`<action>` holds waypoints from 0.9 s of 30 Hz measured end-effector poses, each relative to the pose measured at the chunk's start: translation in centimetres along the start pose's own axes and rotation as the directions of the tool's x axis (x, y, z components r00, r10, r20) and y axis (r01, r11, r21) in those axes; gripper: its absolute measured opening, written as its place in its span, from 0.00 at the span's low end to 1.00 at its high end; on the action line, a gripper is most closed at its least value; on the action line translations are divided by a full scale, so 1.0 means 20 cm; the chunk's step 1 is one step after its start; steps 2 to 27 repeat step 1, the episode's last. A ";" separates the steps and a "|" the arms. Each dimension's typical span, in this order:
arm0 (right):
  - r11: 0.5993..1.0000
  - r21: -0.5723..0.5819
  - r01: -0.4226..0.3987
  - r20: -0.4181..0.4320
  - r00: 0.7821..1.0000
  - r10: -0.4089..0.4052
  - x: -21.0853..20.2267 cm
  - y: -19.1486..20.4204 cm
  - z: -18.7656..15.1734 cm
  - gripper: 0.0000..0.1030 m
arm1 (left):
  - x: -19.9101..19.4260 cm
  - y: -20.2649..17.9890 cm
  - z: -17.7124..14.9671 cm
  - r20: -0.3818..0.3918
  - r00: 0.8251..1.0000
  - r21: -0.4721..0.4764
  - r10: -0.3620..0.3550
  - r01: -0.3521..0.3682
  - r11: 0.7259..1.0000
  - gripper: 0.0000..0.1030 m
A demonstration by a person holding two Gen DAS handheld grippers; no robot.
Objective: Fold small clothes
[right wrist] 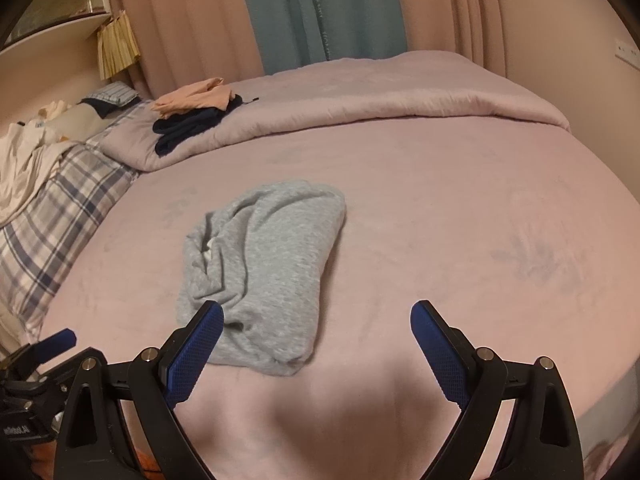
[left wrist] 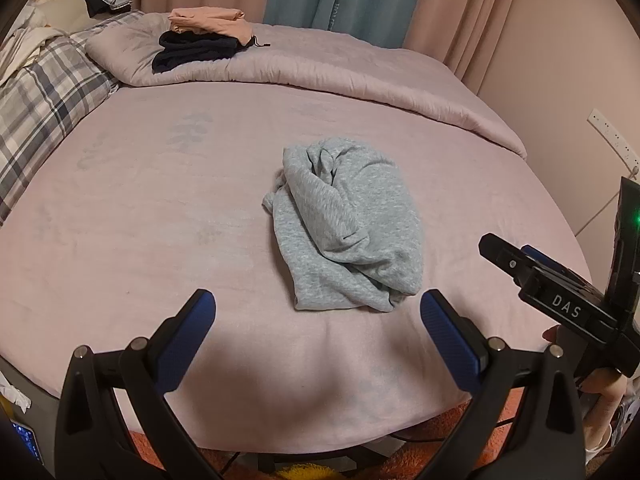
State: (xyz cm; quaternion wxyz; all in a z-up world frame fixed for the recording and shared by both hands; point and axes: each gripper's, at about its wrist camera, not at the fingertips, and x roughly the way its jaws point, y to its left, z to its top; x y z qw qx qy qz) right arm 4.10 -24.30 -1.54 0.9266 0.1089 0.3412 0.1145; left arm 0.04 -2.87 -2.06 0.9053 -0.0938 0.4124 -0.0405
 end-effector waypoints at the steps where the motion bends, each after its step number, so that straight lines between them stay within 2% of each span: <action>1: 1.000 0.002 0.000 0.000 1.000 0.000 0.00 0.00 0.00 0.91 | 0.00 0.00 0.00 0.001 1.000 -0.001 -0.001 0.001 1.000 0.99; 27: 1.000 0.002 0.000 0.000 1.000 0.000 0.00 0.00 0.00 0.91 | 0.00 0.00 0.00 0.001 1.000 -0.001 -0.001 0.001 1.000 0.99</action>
